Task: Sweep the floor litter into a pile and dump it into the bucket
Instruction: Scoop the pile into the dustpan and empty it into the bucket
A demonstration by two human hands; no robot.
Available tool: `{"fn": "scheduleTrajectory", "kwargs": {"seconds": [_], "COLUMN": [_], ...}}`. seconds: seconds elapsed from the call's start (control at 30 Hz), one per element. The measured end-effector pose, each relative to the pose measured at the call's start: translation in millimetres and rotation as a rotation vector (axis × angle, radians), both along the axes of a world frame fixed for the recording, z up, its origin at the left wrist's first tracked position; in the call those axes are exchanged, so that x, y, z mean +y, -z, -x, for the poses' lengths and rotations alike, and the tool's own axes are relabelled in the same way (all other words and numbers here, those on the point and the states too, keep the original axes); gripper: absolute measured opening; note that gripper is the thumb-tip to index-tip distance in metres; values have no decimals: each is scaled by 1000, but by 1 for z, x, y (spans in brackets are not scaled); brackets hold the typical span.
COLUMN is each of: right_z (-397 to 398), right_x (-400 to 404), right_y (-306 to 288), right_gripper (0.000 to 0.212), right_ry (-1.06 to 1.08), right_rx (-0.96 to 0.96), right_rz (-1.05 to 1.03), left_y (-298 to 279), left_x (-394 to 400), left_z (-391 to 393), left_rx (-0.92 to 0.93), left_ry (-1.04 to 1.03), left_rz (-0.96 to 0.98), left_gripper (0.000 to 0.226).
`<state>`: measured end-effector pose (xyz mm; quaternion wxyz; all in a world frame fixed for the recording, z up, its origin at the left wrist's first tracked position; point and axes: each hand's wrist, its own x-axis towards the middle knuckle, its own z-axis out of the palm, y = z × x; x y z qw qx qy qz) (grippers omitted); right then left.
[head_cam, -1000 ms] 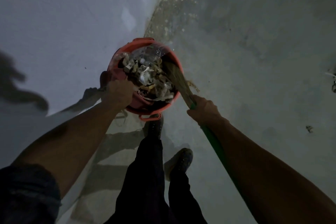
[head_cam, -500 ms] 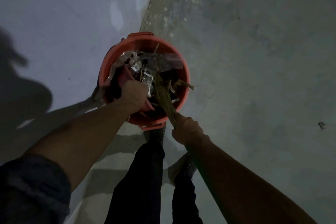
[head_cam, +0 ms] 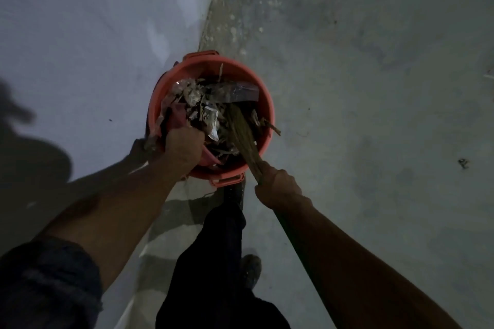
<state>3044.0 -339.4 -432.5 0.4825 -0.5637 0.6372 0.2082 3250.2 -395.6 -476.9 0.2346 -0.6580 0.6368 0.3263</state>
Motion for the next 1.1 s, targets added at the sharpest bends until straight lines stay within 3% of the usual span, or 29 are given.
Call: {"fn": "scheduleTrajectory", "kwargs": {"seconds": [0.1,0.17,0.37,0.5,0.6,0.7,0.9,1.0,1.1], "right_z": [8,14,31,43,51,61,93,120,153], "right_x": [20,38,107,164,210,257,341,371,393], "right_y": [-30,-49,-99,-129,-155,-180,-215,-222,-227], "right_gripper": [47,49,55,54,47,43,57,55,50], "right_ry": [31,37,73,119,161,304,733,873,1023], "right_rx": [-8,12,75,82,51,-35,-263,-346,-406], "right_rz": [40,68,158,225,265,266,227,277,320], "left_y": [-30,-49,-105,-128,-154,-183,-186,-208,-221], "left_x": [23,45,95,139,176,213,274,300,320], "left_z": [-2,-2,-2,-9,-5,-4,-3,39,76], "left_rx": [-148,-153,-196,-135,-81,-26,75,228,311], "left_ry": [138,187,166,24,-226,-183,6,-92,-184], "left_rz": [145,177,211,292,365,383,590,528,509], "left_gripper": [19,23,19,24,34,17,40,29,39]}}
